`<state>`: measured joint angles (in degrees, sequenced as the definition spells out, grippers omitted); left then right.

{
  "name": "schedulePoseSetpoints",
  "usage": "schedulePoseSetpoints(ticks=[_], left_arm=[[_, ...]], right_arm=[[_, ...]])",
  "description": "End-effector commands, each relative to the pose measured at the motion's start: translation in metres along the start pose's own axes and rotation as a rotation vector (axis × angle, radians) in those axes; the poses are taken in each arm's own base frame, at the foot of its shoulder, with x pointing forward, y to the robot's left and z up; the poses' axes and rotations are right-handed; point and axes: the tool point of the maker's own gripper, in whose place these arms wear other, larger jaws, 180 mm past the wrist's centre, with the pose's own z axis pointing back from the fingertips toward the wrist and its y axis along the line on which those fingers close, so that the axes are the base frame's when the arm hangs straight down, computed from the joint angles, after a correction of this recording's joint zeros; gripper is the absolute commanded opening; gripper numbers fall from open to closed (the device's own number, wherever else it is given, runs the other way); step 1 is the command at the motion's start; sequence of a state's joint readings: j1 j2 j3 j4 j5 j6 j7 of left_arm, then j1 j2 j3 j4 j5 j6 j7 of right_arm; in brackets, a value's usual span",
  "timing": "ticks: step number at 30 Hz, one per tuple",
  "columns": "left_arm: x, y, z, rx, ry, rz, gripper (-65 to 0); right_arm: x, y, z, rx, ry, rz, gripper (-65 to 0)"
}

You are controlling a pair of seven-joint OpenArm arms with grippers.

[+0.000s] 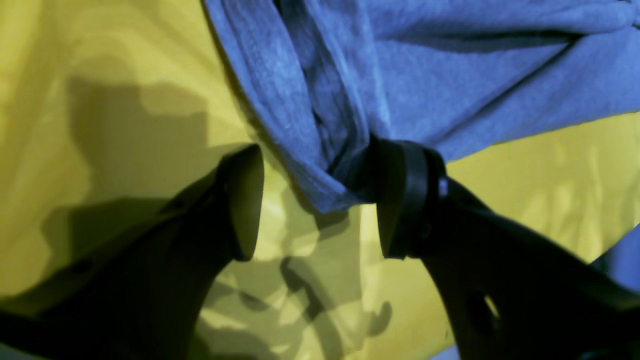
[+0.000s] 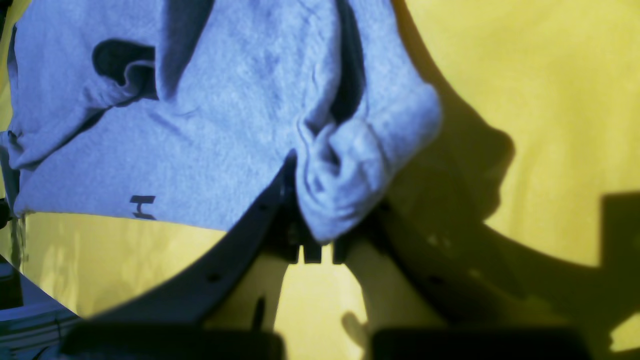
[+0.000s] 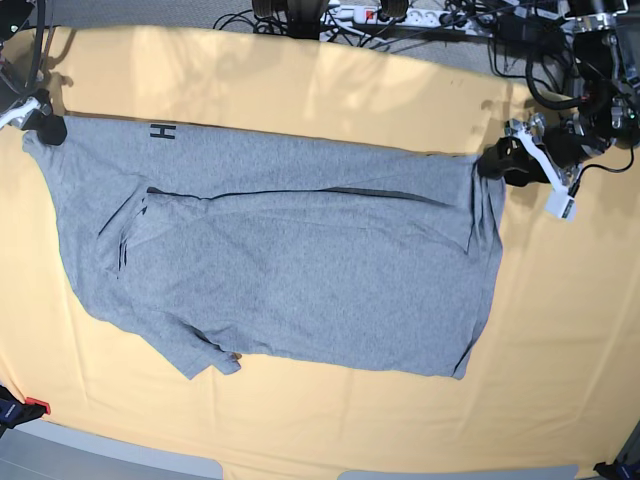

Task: Layout the t-shirt on the table in an organized manner, then fold the t-shirt properly
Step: 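Grasp the shoulder corner with the left gripper while the right gripper holds, then pull the shoulder edge taut with both grippers away from the hem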

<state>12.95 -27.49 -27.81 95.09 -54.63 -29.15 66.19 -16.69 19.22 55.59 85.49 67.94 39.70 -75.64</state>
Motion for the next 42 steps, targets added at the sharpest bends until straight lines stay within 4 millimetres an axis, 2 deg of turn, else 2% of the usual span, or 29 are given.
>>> schedulePoseSetpoints(ticks=[1, 9, 16, 22, 24, 25, 28, 29, 33, 42], left_arm=[[0.007, 0.004, 0.006, 0.016, -0.009, -0.021, -28.3], [-0.002, -0.002, 0.0, 0.002, -0.007, 0.014, -28.3], [-0.003, 0.009, -0.006, 0.076, -0.027, 0.065, -28.3], [-0.005, 0.003, -0.011, 0.061, -0.034, 0.085, -28.4], [-0.006, 0.002, -0.012, 0.058, -0.036, 0.089, -32.3], [-0.006, 0.002, -0.012, 0.058, -0.037, 0.089, -37.5], [-0.005, 0.002, -0.012, 0.059, -0.036, 0.088, -62.2], [-0.005, 0.002, -0.012, 0.058, -0.038, 0.088, -65.0], [-0.001, 0.006, -0.008, 0.07, -0.035, 0.071, -65.0], [0.027, 0.026, 0.013, 0.115, -0.042, -0.011, -65.0]], right_arm=[[0.018, 0.0, 0.008, -0.003, -0.04, 0.04, -65.0], [0.018, 0.0, 0.007, -0.003, -0.041, 0.039, -65.0], [0.018, 0.0, 0.007, -0.003, -0.041, 0.039, -65.0], [0.018, 0.0, 0.007, -0.002, -0.042, 0.039, -65.0], [0.018, 0.0, 0.007, -0.002, -0.042, 0.039, -65.0], [0.018, 0.0, 0.007, -0.002, -0.042, 0.039, -65.0], [0.021, 0.003, 0.008, 0.017, -0.057, 0.035, -65.0], [0.021, 0.003, 0.008, 0.017, -0.057, 0.035, -65.0], [0.021, 0.003, 0.008, 0.015, -0.056, 0.038, -65.0], [0.032, -0.008, 0.022, -0.026, 0.012, 0.107, -65.0]])
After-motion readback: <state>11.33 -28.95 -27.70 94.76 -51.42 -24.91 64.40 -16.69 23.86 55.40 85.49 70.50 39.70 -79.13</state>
